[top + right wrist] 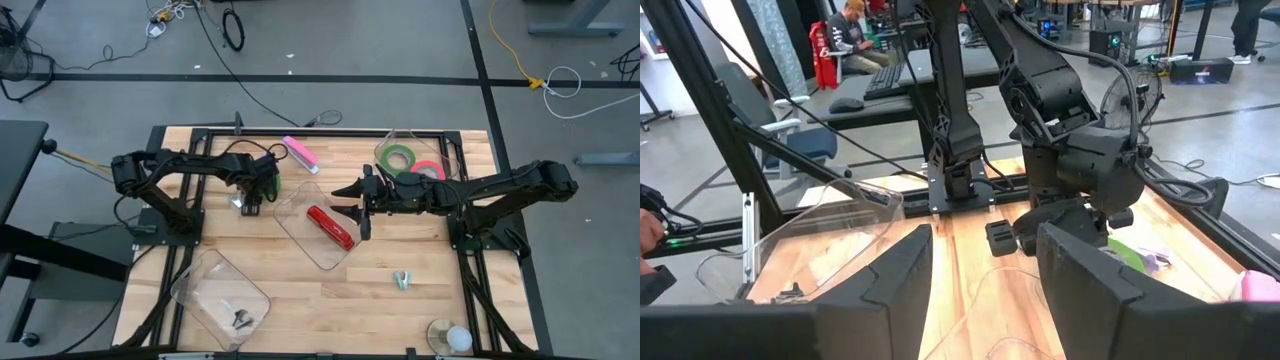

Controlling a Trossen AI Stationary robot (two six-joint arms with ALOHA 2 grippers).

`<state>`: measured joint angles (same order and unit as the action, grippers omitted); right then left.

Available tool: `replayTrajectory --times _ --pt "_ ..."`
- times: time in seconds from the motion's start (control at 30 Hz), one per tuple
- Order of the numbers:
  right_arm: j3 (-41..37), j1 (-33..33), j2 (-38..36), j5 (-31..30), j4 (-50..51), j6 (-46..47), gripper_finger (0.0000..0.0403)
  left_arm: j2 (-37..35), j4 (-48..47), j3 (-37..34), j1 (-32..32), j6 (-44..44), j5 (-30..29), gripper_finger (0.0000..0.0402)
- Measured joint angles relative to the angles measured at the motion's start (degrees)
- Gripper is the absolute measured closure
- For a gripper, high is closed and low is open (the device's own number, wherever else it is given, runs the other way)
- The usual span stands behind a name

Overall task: Pick and place Stapler, Stapler remover, tape
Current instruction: Put the green tape into the top transparent bin

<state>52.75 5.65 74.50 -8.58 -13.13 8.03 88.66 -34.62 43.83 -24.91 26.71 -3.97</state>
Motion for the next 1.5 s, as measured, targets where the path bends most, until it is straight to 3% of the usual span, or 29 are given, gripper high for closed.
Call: replayTrajectory --times 0.37,0.73,0.97,1.1,1.5 --pt "0.0 0.0 0.0 0.0 -0.02 0.0 0.0222 0.0 -0.72 0.07 0.01 0.02 0.14 0.0297" --pt "-0.01 0.0 0.0 -0.31 -1.51 -0.34 0.0222 -4.23 -4.83 1.21 0.01 -0.74 0.16 0.03" --pt "0.0 -0.09 0.0 -6.09 -4.13 -1.39 0.0222 -5.92 -11.89 11.9 0.01 -1.49 3.49 0.03" --pt "0.0 -0.11 -0.02 -6.35 -5.31 -2.21 0.0222 -5.92 -14.13 20.13 0.01 -3.54 7.4 0.03" --pt "-0.02 -0.13 -0.02 -15.04 -9.94 -2.32 0.0205 -5.92 -14.11 42.26 0.02 -9.2 20.19 0.0301"
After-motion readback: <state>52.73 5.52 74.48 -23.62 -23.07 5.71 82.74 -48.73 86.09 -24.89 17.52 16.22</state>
